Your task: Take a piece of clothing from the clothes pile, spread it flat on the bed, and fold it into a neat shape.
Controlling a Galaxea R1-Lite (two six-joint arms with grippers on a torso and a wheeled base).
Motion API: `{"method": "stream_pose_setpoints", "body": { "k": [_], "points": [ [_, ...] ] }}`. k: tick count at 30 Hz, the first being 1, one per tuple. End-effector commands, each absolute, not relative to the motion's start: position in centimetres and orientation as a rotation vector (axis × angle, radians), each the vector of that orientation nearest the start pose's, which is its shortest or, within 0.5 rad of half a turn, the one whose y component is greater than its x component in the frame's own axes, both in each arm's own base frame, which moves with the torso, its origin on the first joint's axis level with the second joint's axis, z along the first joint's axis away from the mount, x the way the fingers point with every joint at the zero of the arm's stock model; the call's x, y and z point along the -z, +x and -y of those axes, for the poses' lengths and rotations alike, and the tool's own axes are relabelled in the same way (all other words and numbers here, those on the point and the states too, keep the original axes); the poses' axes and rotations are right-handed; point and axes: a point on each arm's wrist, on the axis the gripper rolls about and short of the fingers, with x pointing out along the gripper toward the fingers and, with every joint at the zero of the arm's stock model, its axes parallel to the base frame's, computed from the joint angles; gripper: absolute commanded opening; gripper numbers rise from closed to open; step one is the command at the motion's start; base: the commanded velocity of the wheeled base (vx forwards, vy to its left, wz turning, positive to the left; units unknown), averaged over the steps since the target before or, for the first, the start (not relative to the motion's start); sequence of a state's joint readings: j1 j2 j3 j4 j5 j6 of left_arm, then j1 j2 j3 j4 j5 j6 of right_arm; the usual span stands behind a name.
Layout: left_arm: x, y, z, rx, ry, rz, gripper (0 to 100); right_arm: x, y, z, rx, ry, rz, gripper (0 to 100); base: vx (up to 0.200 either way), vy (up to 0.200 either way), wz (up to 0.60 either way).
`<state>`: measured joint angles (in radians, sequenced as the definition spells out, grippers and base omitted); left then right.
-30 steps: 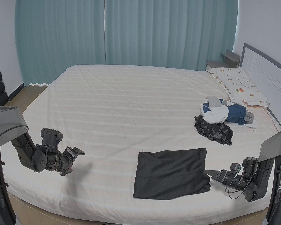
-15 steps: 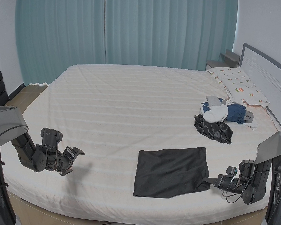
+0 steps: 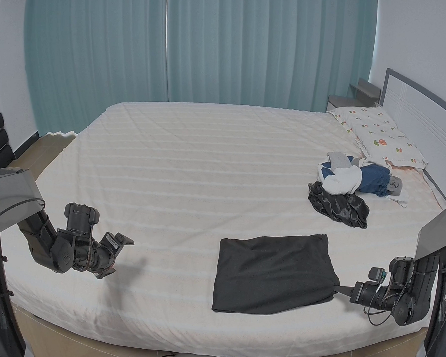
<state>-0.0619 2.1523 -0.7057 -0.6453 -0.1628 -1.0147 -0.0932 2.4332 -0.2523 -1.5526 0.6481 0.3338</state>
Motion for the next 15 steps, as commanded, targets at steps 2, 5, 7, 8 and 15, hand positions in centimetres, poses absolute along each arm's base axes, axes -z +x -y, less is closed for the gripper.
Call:
{"method": "stream_pose_setpoints", "body": {
  "k": [2,5,7,8,15],
  "points": [
    [-1.28,33.16,2.4,-0.215,-0.995,-0.841,100,4.89,26.5,1.69,-0.42,0.536,-0.684,0,0.0,0.0,0.0],
    [-1.31,33.2,2.4,-0.214,-0.995,-0.84,100,5.04,26.24,1.79,-0.421,0.518,-0.689,0,0.0,0.0,0.0],
    [-1.31,33.2,2.4,-0.214,-0.995,-0.84,100,5.14,26.18,1.78,-0.423,0.513,-0.693,0,0.0,0.0,0.0],
    [-1.31,33.2,2.4,-0.214,-0.995,-0.84,100,5.31,26.14,1.77,-0.425,0.505,-0.698,0,0.0,0.0,0.0],
    [-1.31,33.2,2.4,-0.214,-0.995,-0.84,100,5.72,25.63,1.95,-0.426,0.477,-0.713,0,0.0,0.0,0.0]
  ]
}}
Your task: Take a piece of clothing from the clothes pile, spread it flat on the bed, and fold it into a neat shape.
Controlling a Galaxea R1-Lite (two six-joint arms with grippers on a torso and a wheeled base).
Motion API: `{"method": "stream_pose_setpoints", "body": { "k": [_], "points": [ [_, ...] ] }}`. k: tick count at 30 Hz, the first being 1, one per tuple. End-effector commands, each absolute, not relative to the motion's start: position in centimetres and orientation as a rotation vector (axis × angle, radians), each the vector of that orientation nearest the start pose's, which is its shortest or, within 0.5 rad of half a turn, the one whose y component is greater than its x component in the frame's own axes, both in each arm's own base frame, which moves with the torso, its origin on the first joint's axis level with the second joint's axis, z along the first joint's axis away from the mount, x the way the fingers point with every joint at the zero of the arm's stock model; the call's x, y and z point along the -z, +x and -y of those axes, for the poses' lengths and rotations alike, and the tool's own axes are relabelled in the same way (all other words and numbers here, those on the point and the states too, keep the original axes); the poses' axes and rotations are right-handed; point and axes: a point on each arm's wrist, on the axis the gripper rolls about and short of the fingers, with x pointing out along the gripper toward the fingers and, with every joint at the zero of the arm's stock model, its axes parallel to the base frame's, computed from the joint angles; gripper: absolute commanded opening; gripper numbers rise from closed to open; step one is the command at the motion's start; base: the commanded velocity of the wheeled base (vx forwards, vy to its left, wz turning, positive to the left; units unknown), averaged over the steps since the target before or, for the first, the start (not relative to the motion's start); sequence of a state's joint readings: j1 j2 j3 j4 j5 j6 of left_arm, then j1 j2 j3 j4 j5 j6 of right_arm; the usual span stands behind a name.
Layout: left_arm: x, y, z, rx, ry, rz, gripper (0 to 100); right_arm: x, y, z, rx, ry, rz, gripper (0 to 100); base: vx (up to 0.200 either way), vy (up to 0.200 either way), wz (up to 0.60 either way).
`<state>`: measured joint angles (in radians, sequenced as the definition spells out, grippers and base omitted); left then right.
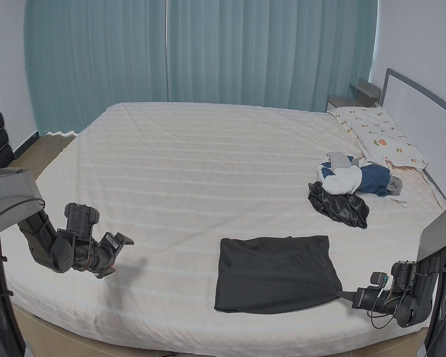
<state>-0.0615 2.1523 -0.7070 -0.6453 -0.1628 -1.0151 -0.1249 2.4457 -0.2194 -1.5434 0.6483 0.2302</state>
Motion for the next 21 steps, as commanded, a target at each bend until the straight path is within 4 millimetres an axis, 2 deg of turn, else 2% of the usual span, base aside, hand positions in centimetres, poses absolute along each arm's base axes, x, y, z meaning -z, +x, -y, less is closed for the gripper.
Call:
{"method": "stream_pose_setpoints", "body": {
  "k": [1,12,13,19,21],
  "points": [
    [-1.3,33.2,2.4,-0.214,-0.995,-0.84,100,5.8,25.6,2.0,-0.427,0.469,-0.714,0,0.0,0.0,0.0],
    [-1.3,33.2,2.4,-0.214,-0.995,-0.84,100,7.0,25.7,2.4,-0.422,0.443,-0.733,0,0.0,0.0,0.0],
    [-1.3,33.2,2.4,-0.214,-0.995,-0.84,100,7.0,25.8,2.5,-0.42,0.443,-0.73,100,0.0,0.0,0.0],
    [-1.3,33.2,2.4,-0.214,-0.993,-0.841,100,6.3,26.1,2.6,-0.433,0.442,-0.692,100,0.0,0.0,0.0],
    [-1.3,33.2,2.4,-0.214,-0.995,-0.84,100,5.2,27.0,3.3,-0.418,0.497,-0.641,100,0.0,0.0,0.0]
  ]
}}
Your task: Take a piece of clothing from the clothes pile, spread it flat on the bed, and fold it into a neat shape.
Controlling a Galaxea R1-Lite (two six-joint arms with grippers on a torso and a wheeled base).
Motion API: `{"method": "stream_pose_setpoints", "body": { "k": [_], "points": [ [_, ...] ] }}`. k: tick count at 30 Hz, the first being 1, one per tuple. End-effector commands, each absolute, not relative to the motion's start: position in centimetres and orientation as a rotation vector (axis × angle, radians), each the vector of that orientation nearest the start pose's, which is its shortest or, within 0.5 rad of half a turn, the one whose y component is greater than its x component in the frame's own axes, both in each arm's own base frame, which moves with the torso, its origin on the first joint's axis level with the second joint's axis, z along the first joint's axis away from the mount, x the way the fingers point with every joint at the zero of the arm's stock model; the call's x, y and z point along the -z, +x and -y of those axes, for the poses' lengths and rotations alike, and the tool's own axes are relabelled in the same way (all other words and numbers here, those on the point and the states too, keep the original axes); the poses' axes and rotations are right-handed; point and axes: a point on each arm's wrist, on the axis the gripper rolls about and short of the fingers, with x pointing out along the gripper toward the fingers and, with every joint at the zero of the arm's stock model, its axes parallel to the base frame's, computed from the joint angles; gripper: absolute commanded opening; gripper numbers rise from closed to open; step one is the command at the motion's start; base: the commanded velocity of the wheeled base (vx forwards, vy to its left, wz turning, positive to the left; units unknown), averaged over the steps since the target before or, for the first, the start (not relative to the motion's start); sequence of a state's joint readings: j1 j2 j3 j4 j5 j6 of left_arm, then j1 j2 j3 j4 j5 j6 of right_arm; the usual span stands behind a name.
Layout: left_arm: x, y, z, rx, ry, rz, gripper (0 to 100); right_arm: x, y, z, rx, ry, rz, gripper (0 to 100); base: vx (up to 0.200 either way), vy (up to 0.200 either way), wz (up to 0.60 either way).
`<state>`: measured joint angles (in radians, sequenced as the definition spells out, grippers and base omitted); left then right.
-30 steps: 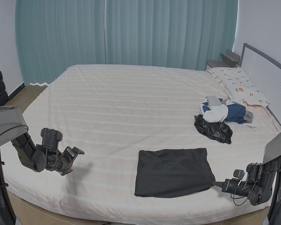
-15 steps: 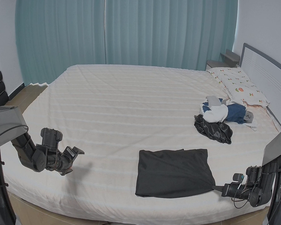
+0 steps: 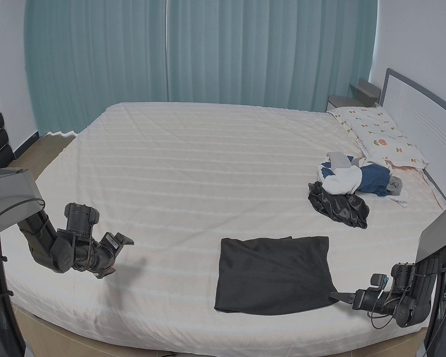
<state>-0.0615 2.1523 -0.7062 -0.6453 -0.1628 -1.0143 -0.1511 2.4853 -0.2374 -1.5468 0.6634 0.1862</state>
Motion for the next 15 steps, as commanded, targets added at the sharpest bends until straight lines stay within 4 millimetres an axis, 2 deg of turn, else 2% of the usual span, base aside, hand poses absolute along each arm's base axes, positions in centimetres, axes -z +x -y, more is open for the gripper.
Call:
{"method": "stream_pose_setpoints", "body": {
  "k": [1,3,5,6,9,15],
  "points": [
    [-1.3,33.2,2.4,-0.212,-0.996,-0.839,100,4.7,27.5,3.5,-0.413,0.543,-0.622,100,0.0,0.0,0.0],
    [-1.4,33.3,2.4,-0.212,-0.996,-0.839,100,4.2,28.0,3.7,-0.406,0.604,-0.609,100,0.0,0.0,0.0],
    [-1.4,33.3,2.4,-0.211,-0.997,-0.837,100,3.4,29.7,4.4,-0.361,0.779,-0.576,100,0.0,-0.2,0.0],
    [-1.4,33.4,2.5,-0.211,-0.996,-0.837,100,3.5,30.1,4.5,-0.353,0.814,-0.572,100,0.0,-0.2,0.0],
    [-1.4,33.4,2.5,-0.212,-0.996,-0.836,100,3.7,31.0,4.8,-0.347,0.845,-0.566,100,0.0,-0.2,0.0],
    [-1.6,33.2,2.7,-0.205,-0.992,-0.84,100,4.7,31.2,4.8,-0.34,0.853,-0.58,100,0.0,-0.2,0.0]
  ]
}}
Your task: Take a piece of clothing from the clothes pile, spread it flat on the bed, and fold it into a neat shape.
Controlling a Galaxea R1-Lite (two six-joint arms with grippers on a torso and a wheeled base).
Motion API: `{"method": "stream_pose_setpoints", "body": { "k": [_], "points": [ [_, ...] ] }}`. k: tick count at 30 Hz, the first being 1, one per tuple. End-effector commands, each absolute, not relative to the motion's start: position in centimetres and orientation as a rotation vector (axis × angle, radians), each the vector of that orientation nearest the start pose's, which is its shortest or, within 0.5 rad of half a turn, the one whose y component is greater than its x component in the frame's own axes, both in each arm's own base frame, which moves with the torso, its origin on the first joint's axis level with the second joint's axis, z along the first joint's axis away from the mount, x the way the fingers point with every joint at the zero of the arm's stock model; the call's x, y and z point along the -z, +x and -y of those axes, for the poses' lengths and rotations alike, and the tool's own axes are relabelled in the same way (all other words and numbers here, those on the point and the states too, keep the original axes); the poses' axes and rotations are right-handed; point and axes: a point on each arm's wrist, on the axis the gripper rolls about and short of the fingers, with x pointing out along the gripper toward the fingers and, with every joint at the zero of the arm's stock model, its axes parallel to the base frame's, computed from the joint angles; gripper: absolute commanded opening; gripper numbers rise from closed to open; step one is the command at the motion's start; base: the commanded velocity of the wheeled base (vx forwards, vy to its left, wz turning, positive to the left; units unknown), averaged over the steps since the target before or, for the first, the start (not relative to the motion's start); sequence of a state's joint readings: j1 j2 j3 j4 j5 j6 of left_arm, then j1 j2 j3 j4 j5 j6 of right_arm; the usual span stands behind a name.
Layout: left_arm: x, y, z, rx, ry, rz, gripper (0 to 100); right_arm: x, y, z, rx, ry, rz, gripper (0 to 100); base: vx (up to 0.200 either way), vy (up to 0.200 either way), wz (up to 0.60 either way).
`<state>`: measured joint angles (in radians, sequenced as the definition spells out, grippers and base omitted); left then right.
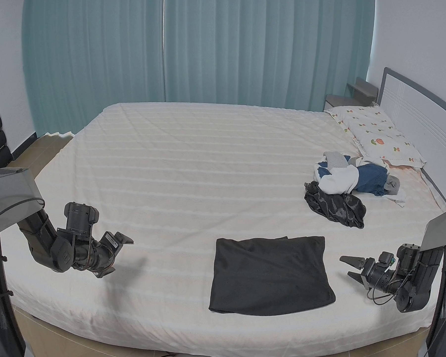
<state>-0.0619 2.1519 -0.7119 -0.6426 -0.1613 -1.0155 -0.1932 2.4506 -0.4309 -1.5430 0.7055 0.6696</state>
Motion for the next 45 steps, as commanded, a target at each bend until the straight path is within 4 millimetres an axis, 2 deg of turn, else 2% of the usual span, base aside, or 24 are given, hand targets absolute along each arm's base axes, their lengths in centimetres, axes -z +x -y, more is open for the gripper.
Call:
{"method": "stream_pose_setpoints", "body": {
  "k": [1,3,5,18,23,25,26,28,29,32,37,42,45],
  "points": [
    [-1.5,33.1,2.8,-0.205,-0.992,-0.845,100,4.7,31.3,4.8,-0.34,0.85,-0.575,100,0.0,-0.2,0.0],
    [-1.5,33.0,3.0,-0.2,-0.989,-0.85,100,4.7,31.4,4.9,-0.341,0.85,-0.574,100,0.0,-0.2,0.0],
    [-1.5,32.7,4.2,-0.172,-0.974,-0.872,100,4.8,31.4,4.8,-0.335,0.849,-0.574,100,0.0,-0.2,0.0],
    [-1.7,32.6,6.3,-0.106,-0.945,-0.886,100,4.9,31.2,4.7,-0.334,0.85,-0.579,100,0.0,-0.2,0.0],
    [-1.6,32.9,7.1,-0.073,-0.923,-0.896,100,4.9,31.2,4.6,-0.335,0.848,-0.581,100,0.0,0.0,0.0],
    [-1.0,32.9,7.7,-0.055,-0.89,-0.912,100,4.9,31.2,4.6,-0.335,0.848,-0.581,100,0.0,0.0,0.0],
    [-0.4,33.2,8.0,-0.022,-0.817,-0.921,100,4.9,31.2,4.6,-0.335,0.848,-0.581,100,0.0,0.0,0.0],
    [0.0,33.3,8.0,-0.004,-0.776,-0.926,100,4.9,31.2,4.6,-0.335,0.848,-0.581,100,0.0,0.0,0.0],
    [0.7,33.6,8.1,0.042,-0.68,-0.933,100,4.9,31.2,4.6,-0.336,0.848,-0.581,100,0.0,0.0,0.0],
    [1.5,33.7,8.3,0.115,-0.585,-0.915,100,4.9,31.2,4.6,-0.336,0.848,-0.581,100,0.0,0.0,0.0],
    [2.8,34.3,8.6,0.193,-0.545,-0.853,100,4.9,31.3,4.6,-0.337,0.847,-0.579,100,0.0,0.0,0.0],
    [2.9,34.4,9.0,0.217,-0.538,-0.842,100,4.9,31.3,4.6,-0.338,0.846,-0.577,100,0.0,0.0,0.0],
    [3.0,33.9,10.1,0.243,-0.522,-0.858,100,5.0,31.3,4.6,-0.336,0.848,-0.581,100,0.0,0.0,0.0]
  ]
}}
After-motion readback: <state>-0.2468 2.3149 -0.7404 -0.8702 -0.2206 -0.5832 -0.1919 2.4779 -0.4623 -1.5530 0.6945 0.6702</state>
